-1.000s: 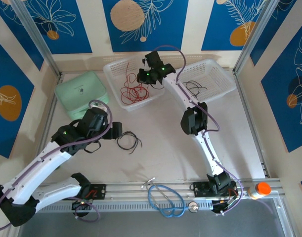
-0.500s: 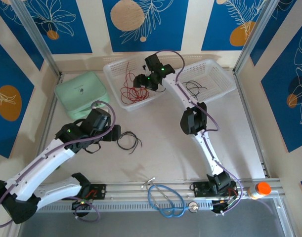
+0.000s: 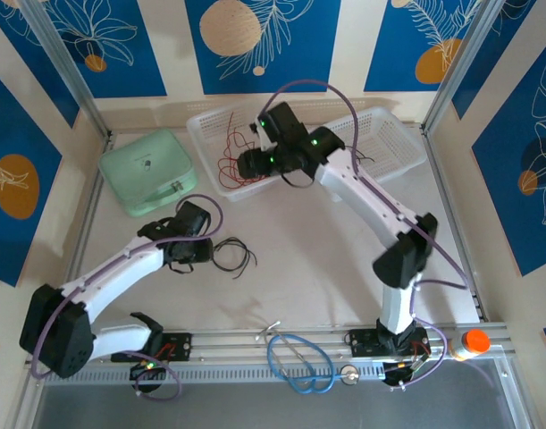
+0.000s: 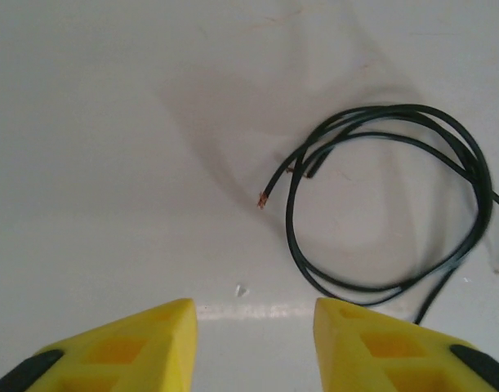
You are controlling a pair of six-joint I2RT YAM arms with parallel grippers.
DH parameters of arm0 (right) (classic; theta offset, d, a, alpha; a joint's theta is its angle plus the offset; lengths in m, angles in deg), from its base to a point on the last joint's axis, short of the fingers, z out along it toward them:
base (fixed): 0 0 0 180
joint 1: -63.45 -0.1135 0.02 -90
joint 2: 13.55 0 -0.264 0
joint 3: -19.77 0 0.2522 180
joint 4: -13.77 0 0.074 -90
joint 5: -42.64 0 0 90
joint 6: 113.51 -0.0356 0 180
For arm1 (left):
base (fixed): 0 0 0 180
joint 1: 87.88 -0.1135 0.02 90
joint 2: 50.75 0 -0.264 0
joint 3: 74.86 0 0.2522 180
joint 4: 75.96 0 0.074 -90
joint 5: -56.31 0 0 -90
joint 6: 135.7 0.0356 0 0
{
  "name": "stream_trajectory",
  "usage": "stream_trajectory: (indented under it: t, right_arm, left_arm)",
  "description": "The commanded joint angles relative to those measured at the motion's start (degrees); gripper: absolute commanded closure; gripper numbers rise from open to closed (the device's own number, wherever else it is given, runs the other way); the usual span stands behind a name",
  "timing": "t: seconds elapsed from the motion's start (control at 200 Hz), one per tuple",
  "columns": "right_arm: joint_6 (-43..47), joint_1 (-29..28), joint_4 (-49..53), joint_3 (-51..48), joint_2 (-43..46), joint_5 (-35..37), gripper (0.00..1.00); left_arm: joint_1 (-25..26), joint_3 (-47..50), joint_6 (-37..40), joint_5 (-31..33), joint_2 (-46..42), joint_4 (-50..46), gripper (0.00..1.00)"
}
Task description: Untangle the cables
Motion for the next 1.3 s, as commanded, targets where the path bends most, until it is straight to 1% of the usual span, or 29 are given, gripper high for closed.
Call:
stream_trajectory:
  t: [0.0, 0.16, 0.24, 0.325, 0.445, 0.53, 0.605, 0.7, 0.795, 0.875, 0.905, 1.0, 1.105, 1.296]
  right_arm:
    - [-1.0, -0.7, -5.8, -12.3, 7.4, 1.6, 0.36]
    - [-4.9, -2.1, -9.8, -26.9, 17.0, 0.2, 0.39]
    - [-6.5, -2.7, -10.5, -32.0, 20.6, 0.5, 0.42]
    - [-8.1, -3.6, -10.5, -36.8, 24.2, 1.6, 0.43]
    - [-11.1, -4.6, -10.7, -43.1, 28.7, 2.7, 0.43]
    - [-13.2, -4.6, -11.0, -47.2, 31.4, 3.1, 0.43]
    - [-14.7, -4.4, -10.7, -49.8, 33.2, 3.7, 0.42]
    - [-15.4, -4.0, -10.3, -51.3, 34.8, 4.1, 0.42]
    - [-15.6, -3.8, -10.0, -51.9, 35.9, 4.4, 0.42]
    - [-15.7, -3.7, -9.8, -52.2, 36.7, 4.5, 0.42]
    - [-15.7, -3.6, -9.7, -52.4, 37.1, 4.5, 0.41]
    - [-16.1, -3.6, -9.5, -53.2, 38.3, 4.6, 0.41]
    - [-17.2, -3.7, -9.1, -55.0, 40.5, 4.8, 0.42]
    - [-19.8, -3.7, -8.2, -59.1, 45.9, 5.9, 0.42]
  left_arm:
    - [-1.7, 1.7, 0.5, -3.9, 3.1, 8.2, 0.62]
    - [-2.8, 2.8, 1.2, -4.1, 8.3, 12.3, 0.70]
    - [-3.3, 2.8, 1.6, -3.5, 9.7, 13.7, 0.73]
    - [-3.5, 2.0, 2.2, -3.8, 9.7, 14.6, 0.74]
    - [-3.4, -1.1, 3.8, -6.5, 8.5, 14.0, 0.74]
    - [-3.3, -4.3, 4.6, -10.6, 8.9, 12.0, 0.73]
    - [-3.2, -6.3, 3.9, -16.1, 10.5, 11.4, 0.70]
    - [-2.0, -6.6, 0.4, -21.1, 12.5, 13.2, 0.57]
    - [-0.6, -5.7, -3.5, -23.2, 14.2, 16.6, 0.50]
    - [0.2, -5.6, -5.4, -22.7, 16.1, 18.3, 0.43]
    - [0.3, -5.7, -5.9, -22.4, 17.1, 18.8, 0.42]
    - [0.5, -5.5, -7.6, -22.6, 19.6, 22.0, 0.40]
    - [0.6, -5.8, -9.0, -22.1, 22.0, 24.9, 0.40]
    - [0.9, -7.7, -9.0, -21.4, 26.4, 25.5, 0.41]
